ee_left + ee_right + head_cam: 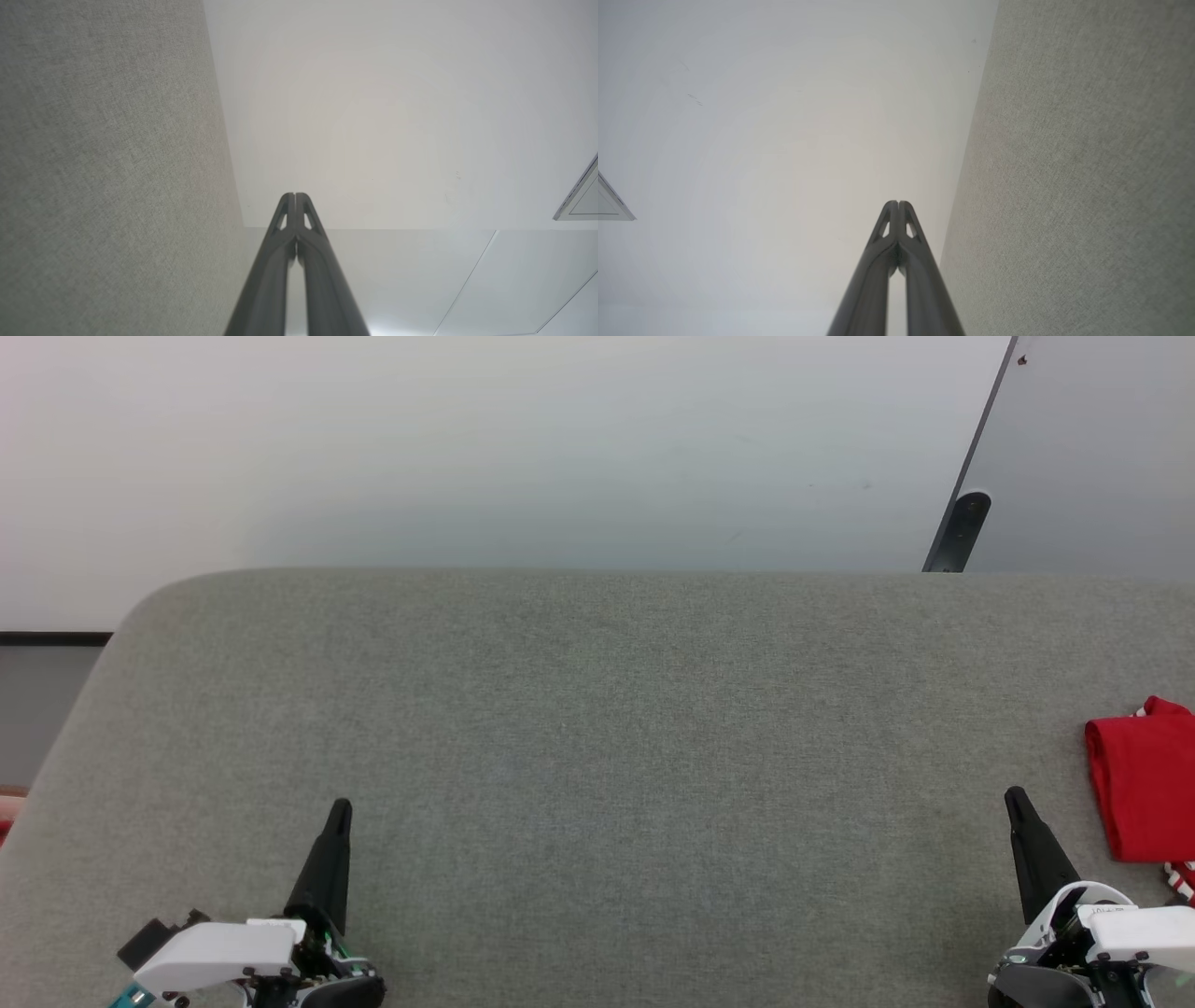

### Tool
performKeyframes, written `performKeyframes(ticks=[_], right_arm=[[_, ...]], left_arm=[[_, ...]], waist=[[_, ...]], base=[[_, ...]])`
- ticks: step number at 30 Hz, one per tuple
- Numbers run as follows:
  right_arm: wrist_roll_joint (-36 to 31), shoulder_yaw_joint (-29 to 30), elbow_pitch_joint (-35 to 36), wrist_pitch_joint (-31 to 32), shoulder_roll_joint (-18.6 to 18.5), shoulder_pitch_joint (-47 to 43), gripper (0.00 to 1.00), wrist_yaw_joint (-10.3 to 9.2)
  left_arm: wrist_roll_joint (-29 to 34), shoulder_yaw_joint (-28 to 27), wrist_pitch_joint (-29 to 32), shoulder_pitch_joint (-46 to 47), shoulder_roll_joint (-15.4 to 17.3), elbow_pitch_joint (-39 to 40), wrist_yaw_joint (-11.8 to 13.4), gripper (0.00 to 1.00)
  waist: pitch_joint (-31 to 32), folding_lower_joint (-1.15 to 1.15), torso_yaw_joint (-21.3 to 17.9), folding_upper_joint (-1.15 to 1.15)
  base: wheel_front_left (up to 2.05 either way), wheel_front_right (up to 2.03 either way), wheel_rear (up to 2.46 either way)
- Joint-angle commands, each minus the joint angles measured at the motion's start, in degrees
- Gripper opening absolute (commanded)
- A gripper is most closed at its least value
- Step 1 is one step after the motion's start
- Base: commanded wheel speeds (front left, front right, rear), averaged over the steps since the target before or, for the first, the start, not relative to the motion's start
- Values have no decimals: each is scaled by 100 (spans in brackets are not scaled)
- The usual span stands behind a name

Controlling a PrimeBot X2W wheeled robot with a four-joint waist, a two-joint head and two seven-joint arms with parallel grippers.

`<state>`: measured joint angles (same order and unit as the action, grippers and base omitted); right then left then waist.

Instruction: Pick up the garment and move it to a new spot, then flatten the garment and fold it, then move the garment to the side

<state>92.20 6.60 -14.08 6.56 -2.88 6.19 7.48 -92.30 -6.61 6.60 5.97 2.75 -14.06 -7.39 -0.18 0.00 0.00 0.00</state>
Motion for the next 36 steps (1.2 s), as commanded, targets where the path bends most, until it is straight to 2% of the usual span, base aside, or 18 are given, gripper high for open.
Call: performKeyframes(ticks=[1,36], right_arm=[[36,-5,-3,7,16,14,0,2],[38,-6,-3,5,16,13,0,2]], left_arm=[[-12,-14,15,56,6,-10,-33,0],[-11,-14,16,55,6,-9,-33,0]], waist=[[0,0,0,0],[0,0,0,0]], base=[[0,0,0],[0,0,0]])
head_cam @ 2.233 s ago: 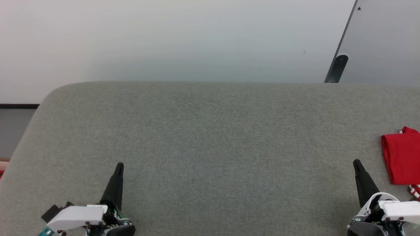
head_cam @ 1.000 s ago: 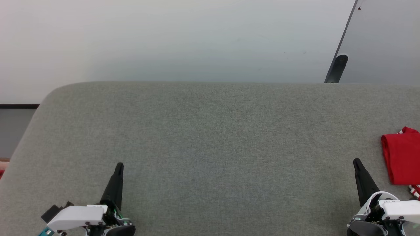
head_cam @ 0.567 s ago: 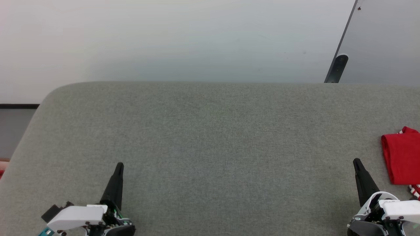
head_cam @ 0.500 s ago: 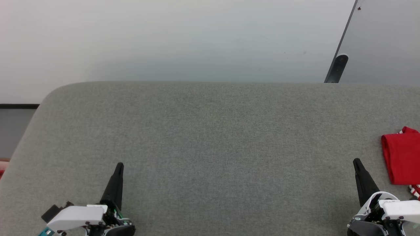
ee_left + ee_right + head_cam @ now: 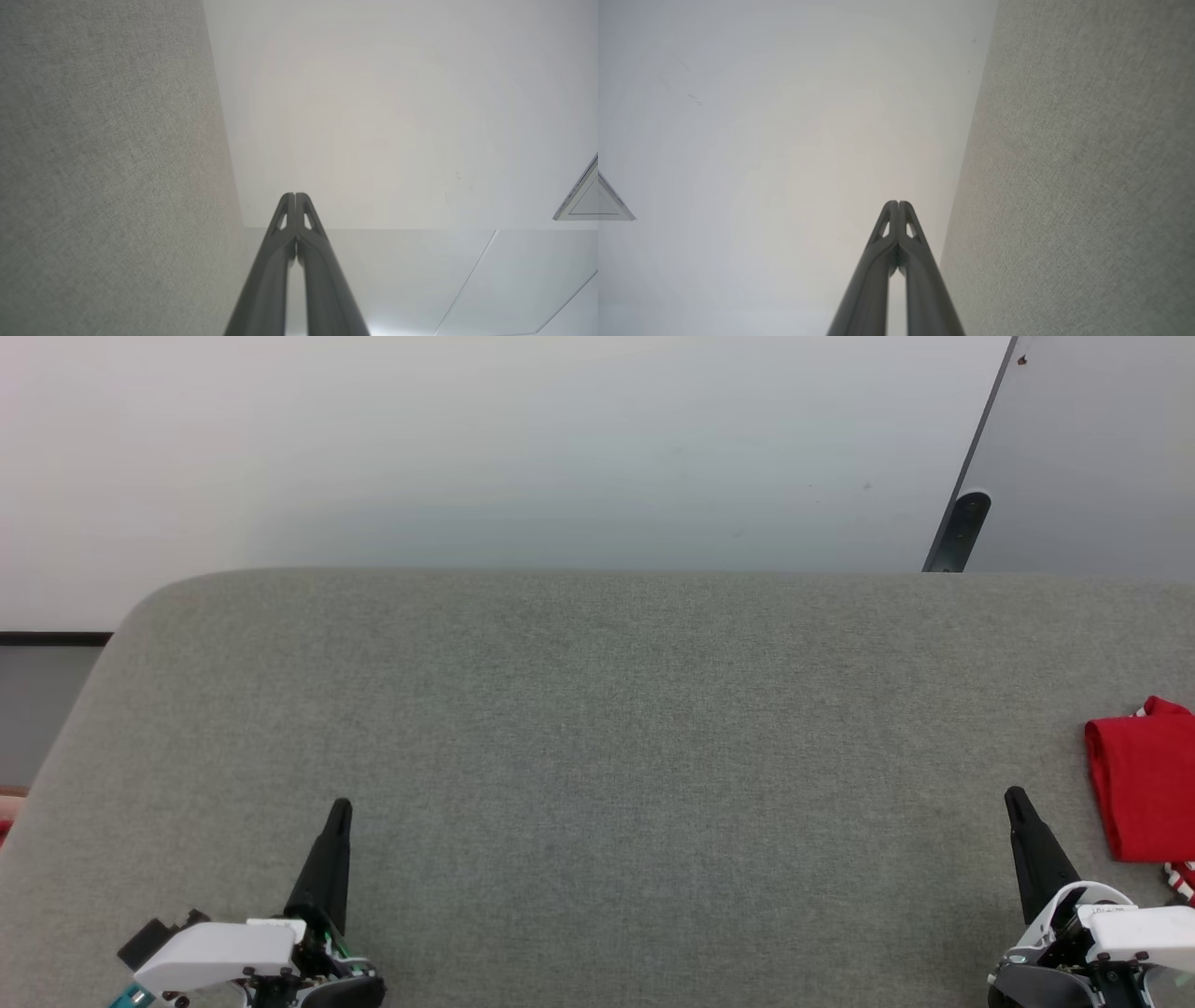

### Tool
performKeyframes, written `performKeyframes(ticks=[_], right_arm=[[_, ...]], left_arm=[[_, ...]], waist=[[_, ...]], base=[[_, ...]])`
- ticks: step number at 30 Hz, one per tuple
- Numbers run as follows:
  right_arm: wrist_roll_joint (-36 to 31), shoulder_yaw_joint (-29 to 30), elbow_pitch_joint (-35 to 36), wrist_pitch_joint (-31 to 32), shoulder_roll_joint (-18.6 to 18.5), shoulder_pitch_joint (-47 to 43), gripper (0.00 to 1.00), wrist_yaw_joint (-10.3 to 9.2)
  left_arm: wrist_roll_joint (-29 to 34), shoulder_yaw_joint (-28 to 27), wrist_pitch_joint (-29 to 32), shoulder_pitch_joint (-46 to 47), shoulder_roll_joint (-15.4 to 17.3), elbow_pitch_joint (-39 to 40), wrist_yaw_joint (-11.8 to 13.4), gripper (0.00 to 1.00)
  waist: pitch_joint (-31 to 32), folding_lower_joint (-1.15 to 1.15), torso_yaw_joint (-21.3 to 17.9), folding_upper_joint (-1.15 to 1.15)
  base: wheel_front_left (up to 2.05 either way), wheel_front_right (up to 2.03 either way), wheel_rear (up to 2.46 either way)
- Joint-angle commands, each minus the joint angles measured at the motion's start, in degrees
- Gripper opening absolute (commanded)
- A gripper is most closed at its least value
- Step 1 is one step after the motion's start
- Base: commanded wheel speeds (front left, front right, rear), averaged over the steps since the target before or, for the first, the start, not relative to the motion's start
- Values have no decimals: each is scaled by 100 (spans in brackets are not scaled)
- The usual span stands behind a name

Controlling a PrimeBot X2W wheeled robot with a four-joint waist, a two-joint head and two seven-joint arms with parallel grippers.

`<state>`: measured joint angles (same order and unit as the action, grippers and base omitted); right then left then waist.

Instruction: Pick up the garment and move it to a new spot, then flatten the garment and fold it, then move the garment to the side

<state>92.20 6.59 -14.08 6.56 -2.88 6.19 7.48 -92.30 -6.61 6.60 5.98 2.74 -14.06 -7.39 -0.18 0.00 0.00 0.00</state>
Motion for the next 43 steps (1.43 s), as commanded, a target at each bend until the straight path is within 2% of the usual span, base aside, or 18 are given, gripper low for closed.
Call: performKeyframes(ticks=[1,43], right_arm=[[38,-5,-3,5,16,13,0,2],[39,-7,-3,4,16,13,0,2]], left_arm=[[-11,-13,16,54,7,-9,-33,0],[-11,-15,16,53,7,-8,-33,0]], waist=[[0,0,0,0],[0,0,0,0]], base=[[0,0,0],[0,0,0]])
